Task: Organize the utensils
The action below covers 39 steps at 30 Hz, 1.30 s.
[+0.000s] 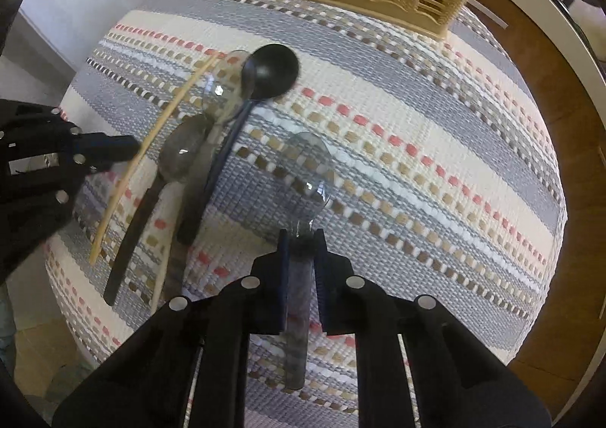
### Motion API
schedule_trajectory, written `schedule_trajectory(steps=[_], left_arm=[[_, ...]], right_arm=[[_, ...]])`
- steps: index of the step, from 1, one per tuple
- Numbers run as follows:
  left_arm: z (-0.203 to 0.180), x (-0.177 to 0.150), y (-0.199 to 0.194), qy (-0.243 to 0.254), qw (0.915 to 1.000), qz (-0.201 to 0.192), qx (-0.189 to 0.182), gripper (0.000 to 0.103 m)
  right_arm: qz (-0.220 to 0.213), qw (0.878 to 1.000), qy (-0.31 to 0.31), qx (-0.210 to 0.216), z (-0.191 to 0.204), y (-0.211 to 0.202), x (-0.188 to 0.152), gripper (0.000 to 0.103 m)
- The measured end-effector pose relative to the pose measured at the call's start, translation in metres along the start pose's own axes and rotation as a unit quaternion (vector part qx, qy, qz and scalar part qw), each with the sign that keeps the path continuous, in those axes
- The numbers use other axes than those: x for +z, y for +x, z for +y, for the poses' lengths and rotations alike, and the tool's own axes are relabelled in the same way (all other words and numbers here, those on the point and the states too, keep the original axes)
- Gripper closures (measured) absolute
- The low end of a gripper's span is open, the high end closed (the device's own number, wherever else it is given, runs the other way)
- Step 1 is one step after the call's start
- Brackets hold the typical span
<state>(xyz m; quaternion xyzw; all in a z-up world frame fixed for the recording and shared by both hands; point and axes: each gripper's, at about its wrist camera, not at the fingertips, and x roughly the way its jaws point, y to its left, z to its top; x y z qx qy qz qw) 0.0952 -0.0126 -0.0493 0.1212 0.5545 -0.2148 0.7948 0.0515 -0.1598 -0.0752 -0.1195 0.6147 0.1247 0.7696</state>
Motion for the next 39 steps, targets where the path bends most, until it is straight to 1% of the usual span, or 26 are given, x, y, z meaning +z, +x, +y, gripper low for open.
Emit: schedule_trajectory(steps=[2, 5, 6, 7, 8, 9, 11, 14, 15, 16, 19, 20, 21, 22, 24, 27, 30, 32, 33, 34, 37, 39], left_arm=[[0.009, -0.003, -0.004, -0.011, 0.9999, 0.000, -0.006, 0.103], [0.020, 0.000, -0.008, -0.029, 0.9987, 0.000, -0.041, 0.102], [0.022, 0.002, -0.009, -0.033, 0.9980, 0.001, -0.054, 0.100], [0.023, 0.007, -0.009, -0.035, 0.9968, 0.006, -0.071, 0.091], [0.021, 0.009, -0.009, -0.035, 0.9965, 0.007, -0.076, 0.085], [0.020, 0.013, -0.008, -0.031, 0.9962, 0.010, -0.081, 0.084], [0.014, 0.019, -0.003, -0.026, 0.9963, 0.021, -0.079, 0.084], [0.008, 0.028, 0.010, -0.018, 0.9959, 0.048, -0.074, 0.084], [0.004, 0.031, 0.012, -0.014, 0.9962, 0.050, -0.070, 0.083], [0.002, 0.035, 0.016, -0.009, 0.9961, 0.054, -0.069, 0.080], [-0.009, 0.045, 0.022, 0.010, 0.9960, 0.070, -0.055, 0.079], [-0.013, 0.046, 0.022, 0.020, 0.9963, 0.073, -0.042, 0.082], [-0.017, 0.047, 0.024, 0.029, 0.9967, 0.073, -0.020, 0.088], [-0.020, 0.047, 0.025, 0.033, 0.9969, 0.071, -0.003, 0.097], [-0.021, 0.046, 0.024, 0.028, 0.9975, 0.064, -0.005, 0.097], [-0.015, 0.038, 0.016, 0.008, 0.9989, 0.043, -0.016, 0.100], [-0.007, 0.029, -0.007, -0.002, 0.9996, -0.003, -0.028, 0.103], [-0.004, 0.029, -0.032, -0.013, 0.9981, -0.044, -0.042, 0.103], [-0.002, 0.028, -0.042, -0.014, 0.9972, -0.059, -0.044, 0.103], [-0.001, 0.029, -0.056, -0.016, 0.9954, -0.083, -0.046, 0.103], [0.002, 0.035, -0.087, -0.024, 0.9897, -0.135, -0.042, 0.103], [0.003, 0.041, -0.109, -0.032, 0.9830, -0.174, -0.049, 0.103]], right_arm=[[0.003, 1.000, 0.007, 0.002, -0.005, 0.000, -0.004, 0.093], [0.009, 1.000, 0.010, 0.012, -0.011, -0.003, -0.006, 0.093], [0.010, 1.000, 0.011, 0.016, -0.017, -0.005, -0.007, 0.093], [0.012, 1.000, 0.012, 0.019, -0.018, -0.005, -0.007, 0.093], [0.013, 1.000, 0.013, 0.021, -0.019, -0.005, -0.006, 0.093], [0.015, 0.999, 0.013, 0.025, -0.021, -0.005, -0.006, 0.093], [0.019, 0.999, 0.017, 0.034, -0.024, -0.005, -0.004, 0.092], [0.030, 0.998, 0.024, 0.049, -0.041, -0.005, 0.009, 0.092], [0.032, 0.998, 0.023, 0.051, -0.047, -0.003, 0.012, 0.092], [0.036, 0.998, 0.020, 0.052, -0.050, -0.002, 0.016, 0.092], [0.046, 0.998, 0.008, 0.045, -0.050, -0.002, 0.021, 0.092], [0.048, 0.998, 0.004, 0.043, -0.048, -0.001, 0.024, 0.092], [0.047, 0.998, 0.000, 0.040, -0.047, 0.000, 0.025, 0.092], [0.046, 0.998, -0.004, 0.038, -0.043, 0.000, 0.025, 0.092], [0.039, 0.999, -0.009, 0.035, -0.042, -0.001, 0.027, 0.093], [0.018, 0.999, -0.002, 0.042, -0.040, -0.012, 0.026, 0.093], [-0.008, 0.999, 0.002, 0.052, -0.046, -0.030, 0.028, 0.093], [-0.029, 0.998, 0.001, 0.059, -0.050, -0.045, 0.030, 0.093], [-0.047, 0.997, -0.001, 0.063, -0.051, -0.056, 0.033, 0.093], [-0.059, 0.996, -0.001, 0.063, -0.053, -0.065, 0.034, 0.093], [-0.106, 0.992, -0.003, 0.072, -0.058, -0.095, 0.038, 0.093], [-0.137, 0.987, -0.001, 0.080, -0.065, -0.115, 0.039, 0.093]])
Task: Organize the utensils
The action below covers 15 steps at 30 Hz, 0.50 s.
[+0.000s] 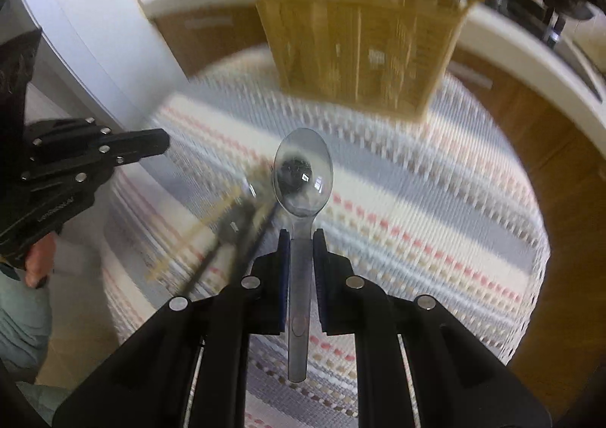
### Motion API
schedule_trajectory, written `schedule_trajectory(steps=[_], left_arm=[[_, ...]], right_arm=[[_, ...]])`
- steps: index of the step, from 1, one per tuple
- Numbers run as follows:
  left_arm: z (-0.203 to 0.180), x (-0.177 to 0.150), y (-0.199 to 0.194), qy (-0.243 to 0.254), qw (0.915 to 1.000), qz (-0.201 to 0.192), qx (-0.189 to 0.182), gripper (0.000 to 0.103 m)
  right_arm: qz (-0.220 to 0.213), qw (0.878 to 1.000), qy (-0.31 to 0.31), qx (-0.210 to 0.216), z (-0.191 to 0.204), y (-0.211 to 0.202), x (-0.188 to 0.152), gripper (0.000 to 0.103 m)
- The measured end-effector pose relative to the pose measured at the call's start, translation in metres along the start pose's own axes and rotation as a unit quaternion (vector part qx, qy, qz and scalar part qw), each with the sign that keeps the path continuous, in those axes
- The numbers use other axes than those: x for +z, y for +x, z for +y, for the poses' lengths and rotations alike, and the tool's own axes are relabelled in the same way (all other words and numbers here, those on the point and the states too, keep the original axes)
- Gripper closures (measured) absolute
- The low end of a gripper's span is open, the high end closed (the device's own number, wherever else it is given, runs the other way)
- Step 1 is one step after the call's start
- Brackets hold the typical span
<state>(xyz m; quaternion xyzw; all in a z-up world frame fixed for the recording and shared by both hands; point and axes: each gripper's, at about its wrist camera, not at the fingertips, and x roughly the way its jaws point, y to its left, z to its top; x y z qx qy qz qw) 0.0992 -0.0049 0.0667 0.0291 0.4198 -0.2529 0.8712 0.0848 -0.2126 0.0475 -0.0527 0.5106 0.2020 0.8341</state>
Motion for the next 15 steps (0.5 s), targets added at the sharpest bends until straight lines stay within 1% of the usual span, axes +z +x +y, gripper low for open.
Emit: schedule_trajectory(steps=[2, 3, 4, 6, 7, 8, 9, 10, 12, 15], left_arm=[[-0.001, 0.010, -0.016, -0.007, 0.9996, -0.024, -0.008, 0.103], [0.001, 0.015, -0.019, -0.006, 0.9994, -0.027, -0.019, 0.103], [-0.001, 0.019, -0.015, -0.004, 0.9994, -0.017, -0.028, 0.103], [-0.004, 0.018, -0.001, 0.005, 0.9987, 0.021, -0.046, 0.103], [-0.003, 0.014, 0.011, 0.012, 0.9975, 0.050, -0.049, 0.094], [-0.002, 0.008, 0.023, 0.016, 0.9960, 0.077, -0.042, 0.074], [-0.001, -0.002, 0.037, 0.020, 0.9939, 0.104, -0.032, 0.067], [0.002, -0.012, 0.045, 0.025, 0.9918, 0.122, -0.026, 0.065], [0.001, -0.029, 0.069, 0.033, 0.9846, 0.170, -0.023, 0.066], [0.003, -0.045, 0.084, 0.038, 0.9773, 0.208, -0.016, 0.068]], right_arm=[[-0.035, 0.999, -0.001, 0.002, -0.004, -0.020, 0.008, 0.093], [-0.052, 0.999, -0.002, 0.003, -0.006, -0.030, 0.013, 0.093], [-0.060, 0.998, 0.001, 0.004, 0.000, -0.031, 0.015, 0.093], [-0.071, 0.997, 0.008, 0.009, -0.002, -0.037, 0.017, 0.093], [-0.073, 0.997, 0.012, 0.010, -0.001, -0.039, 0.018, 0.093], [-0.072, 0.997, 0.017, 0.011, -0.003, -0.038, 0.019, 0.093], [-0.068, 0.997, 0.022, 0.012, -0.001, -0.034, 0.017, 0.093], [-0.065, 0.997, 0.026, 0.013, -0.004, -0.031, 0.013, 0.093], [-0.052, 0.998, 0.036, 0.017, -0.009, -0.022, 0.004, 0.093], [-0.031, 0.998, 0.047, 0.020, -0.016, -0.004, -0.005, 0.093]])
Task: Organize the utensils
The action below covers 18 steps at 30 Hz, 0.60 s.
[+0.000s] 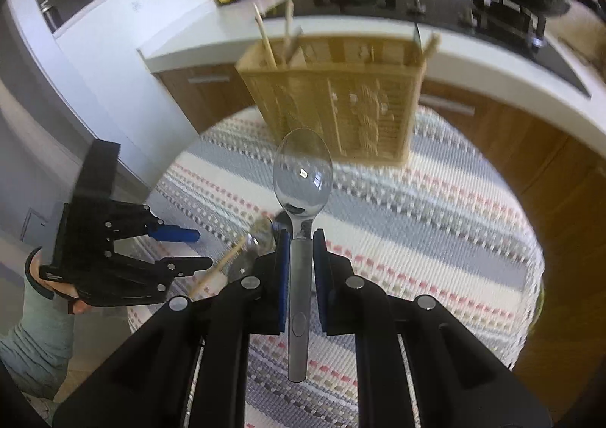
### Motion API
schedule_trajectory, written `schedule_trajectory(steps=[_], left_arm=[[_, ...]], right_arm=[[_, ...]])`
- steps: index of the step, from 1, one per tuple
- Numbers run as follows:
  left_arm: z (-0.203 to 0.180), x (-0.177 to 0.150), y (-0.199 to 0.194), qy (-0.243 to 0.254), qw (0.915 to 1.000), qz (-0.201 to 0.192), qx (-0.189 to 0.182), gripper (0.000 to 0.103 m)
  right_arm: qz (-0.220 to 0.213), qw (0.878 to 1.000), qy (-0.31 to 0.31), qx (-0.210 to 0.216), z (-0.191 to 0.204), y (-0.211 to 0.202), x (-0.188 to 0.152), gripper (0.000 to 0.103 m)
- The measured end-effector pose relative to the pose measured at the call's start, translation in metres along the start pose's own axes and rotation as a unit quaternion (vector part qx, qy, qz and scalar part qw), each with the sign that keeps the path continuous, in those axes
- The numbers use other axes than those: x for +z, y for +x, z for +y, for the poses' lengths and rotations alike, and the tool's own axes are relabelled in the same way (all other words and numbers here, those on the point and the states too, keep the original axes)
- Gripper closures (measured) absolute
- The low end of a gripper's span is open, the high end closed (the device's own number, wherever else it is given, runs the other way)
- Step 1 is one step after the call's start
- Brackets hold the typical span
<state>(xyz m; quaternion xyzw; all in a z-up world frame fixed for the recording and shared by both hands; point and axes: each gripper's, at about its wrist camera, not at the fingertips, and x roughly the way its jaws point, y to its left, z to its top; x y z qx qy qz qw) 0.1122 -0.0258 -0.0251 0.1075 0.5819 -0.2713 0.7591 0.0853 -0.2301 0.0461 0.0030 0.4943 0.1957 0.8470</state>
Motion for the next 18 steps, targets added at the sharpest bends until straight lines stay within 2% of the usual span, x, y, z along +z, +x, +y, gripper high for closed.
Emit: schedule_trajectory(steps=[4, 7, 9, 10, 13, 18], left_arm=[[-0.005, 0.000, 0.022, 0.011, 0.9991, 0.038, 0.014, 0.072], [-0.015, 0.004, 0.033, 0.031, 0.9974, 0.051, 0.042, 0.074], [-0.022, 0.005, 0.035, 0.044, 0.9955, 0.056, 0.063, 0.080], [-0.026, 0.005, 0.036, 0.053, 0.9941, 0.050, 0.081, 0.097], [-0.031, 0.008, 0.035, 0.043, 0.9945, 0.034, 0.090, 0.099], [-0.011, 0.000, 0.007, -0.013, 0.9978, -0.037, 0.053, 0.100]], right_arm=[[0.011, 1.000, 0.009, 0.004, -0.004, 0.010, -0.011, 0.093], [0.015, 1.000, 0.014, 0.007, -0.007, 0.014, -0.014, 0.093], [0.017, 1.000, 0.016, 0.009, -0.008, 0.016, -0.015, 0.093], [0.018, 1.000, 0.017, 0.010, -0.009, 0.018, -0.015, 0.093], [0.017, 1.000, 0.020, 0.014, -0.011, 0.018, -0.016, 0.093], [-0.002, 0.999, 0.023, 0.026, -0.016, 0.008, -0.011, 0.093]])
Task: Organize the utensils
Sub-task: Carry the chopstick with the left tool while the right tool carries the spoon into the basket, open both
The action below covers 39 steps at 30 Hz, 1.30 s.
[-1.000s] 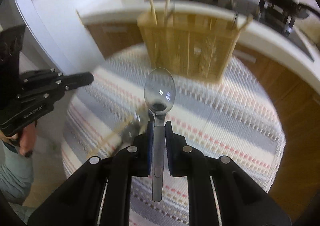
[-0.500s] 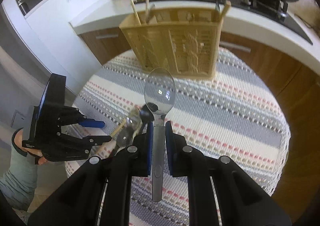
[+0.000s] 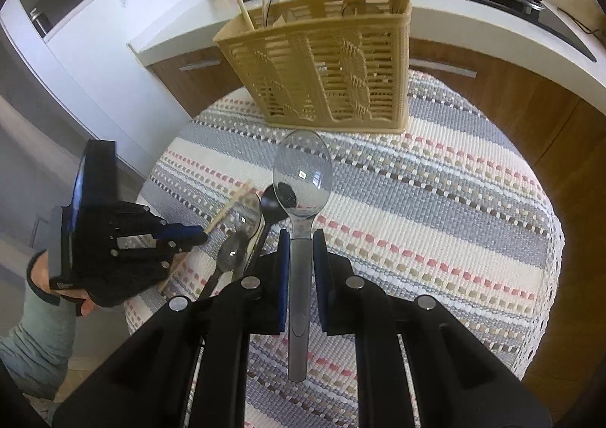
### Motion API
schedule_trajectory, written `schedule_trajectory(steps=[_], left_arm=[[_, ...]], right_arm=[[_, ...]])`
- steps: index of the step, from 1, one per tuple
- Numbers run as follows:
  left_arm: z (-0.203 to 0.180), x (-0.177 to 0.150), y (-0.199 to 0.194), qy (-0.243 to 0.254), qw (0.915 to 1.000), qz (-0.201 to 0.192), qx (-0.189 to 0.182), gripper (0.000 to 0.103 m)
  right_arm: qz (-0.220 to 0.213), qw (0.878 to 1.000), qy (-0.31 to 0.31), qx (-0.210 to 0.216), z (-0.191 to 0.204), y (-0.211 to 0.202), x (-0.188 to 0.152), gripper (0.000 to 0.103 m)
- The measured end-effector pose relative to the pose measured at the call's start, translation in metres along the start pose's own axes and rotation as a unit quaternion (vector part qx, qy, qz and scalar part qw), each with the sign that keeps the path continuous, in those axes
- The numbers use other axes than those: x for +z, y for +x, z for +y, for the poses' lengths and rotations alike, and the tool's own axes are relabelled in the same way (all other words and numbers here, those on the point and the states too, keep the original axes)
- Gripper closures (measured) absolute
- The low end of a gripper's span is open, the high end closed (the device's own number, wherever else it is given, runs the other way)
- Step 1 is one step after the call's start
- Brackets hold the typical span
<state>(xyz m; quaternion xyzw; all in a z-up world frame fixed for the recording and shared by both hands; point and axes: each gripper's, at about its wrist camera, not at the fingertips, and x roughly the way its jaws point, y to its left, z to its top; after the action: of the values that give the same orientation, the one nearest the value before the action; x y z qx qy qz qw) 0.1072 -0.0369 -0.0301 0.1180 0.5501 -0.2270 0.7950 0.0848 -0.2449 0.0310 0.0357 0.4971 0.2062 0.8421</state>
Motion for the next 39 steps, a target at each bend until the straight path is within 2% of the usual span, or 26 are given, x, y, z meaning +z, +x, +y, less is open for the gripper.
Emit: schedule_trajectory(steps=[3, 6, 8, 11, 12, 13, 17, 20, 24, 26, 29, 33, 39], left_arm=[[0.013, 0.004, -0.036, -0.033, 0.9964, -0.073, -0.028, 0.100], [0.019, 0.014, -0.075, -0.052, 0.9858, -0.154, -0.040, 0.099], [0.025, 0.024, -0.104, -0.061, 0.9742, -0.213, -0.046, 0.099], [0.036, 0.045, -0.136, -0.080, 0.9505, -0.294, -0.062, 0.099], [0.038, 0.054, -0.145, -0.086, 0.9401, -0.323, -0.068, 0.099], [0.039, 0.058, -0.152, -0.091, 0.9344, -0.338, -0.068, 0.099], [0.029, 0.076, -0.171, -0.092, 0.9007, -0.422, -0.048, 0.099], [0.026, 0.091, -0.177, -0.096, 0.8813, -0.461, -0.042, 0.099], [0.024, 0.106, -0.174, -0.096, 0.8579, -0.504, -0.027, 0.099], [0.026, 0.111, -0.173, -0.098, 0.8486, -0.519, -0.021, 0.099], [0.036, 0.119, -0.164, -0.107, 0.8403, -0.532, -0.011, 0.099], [0.045, 0.124, -0.141, -0.120, 0.8339, -0.539, -0.001, 0.099], [0.052, 0.128, -0.109, -0.126, 0.8359, -0.534, 0.007, 0.099]], right_arm=[[-0.027, 1.000, -0.001, 0.015, 0.001, -0.014, 0.008, 0.093], [-0.079, 0.996, -0.010, 0.026, 0.008, -0.038, 0.022, 0.093], [-0.113, 0.993, -0.018, 0.022, 0.012, -0.051, 0.031, 0.093], [-0.172, 0.985, -0.030, 0.012, 0.021, -0.071, 0.048, 0.093], [-0.195, 0.980, -0.034, 0.009, 0.024, -0.077, 0.054, 0.093], [-0.209, 0.977, -0.036, 0.005, 0.026, -0.080, 0.059, 0.093], [-0.275, 0.961, -0.035, -0.008, 0.028, -0.089, 0.081, 0.093], [-0.313, 0.949, -0.025, -0.019, 0.022, -0.090, 0.097, 0.093], [-0.373, 0.926, -0.009, -0.050, 0.014, -0.088, 0.115, 0.093], [-0.394, 0.917, -0.003, -0.061, 0.008, -0.085, 0.121, 0.093], [-0.418, 0.905, 0.002, -0.082, -0.002, -0.073, 0.128, 0.093], [-0.424, 0.900, -0.002, -0.100, -0.010, -0.048, 0.137, 0.093], [-0.422, 0.899, -0.013, -0.120, -0.012, -0.017, 0.141, 0.093]])
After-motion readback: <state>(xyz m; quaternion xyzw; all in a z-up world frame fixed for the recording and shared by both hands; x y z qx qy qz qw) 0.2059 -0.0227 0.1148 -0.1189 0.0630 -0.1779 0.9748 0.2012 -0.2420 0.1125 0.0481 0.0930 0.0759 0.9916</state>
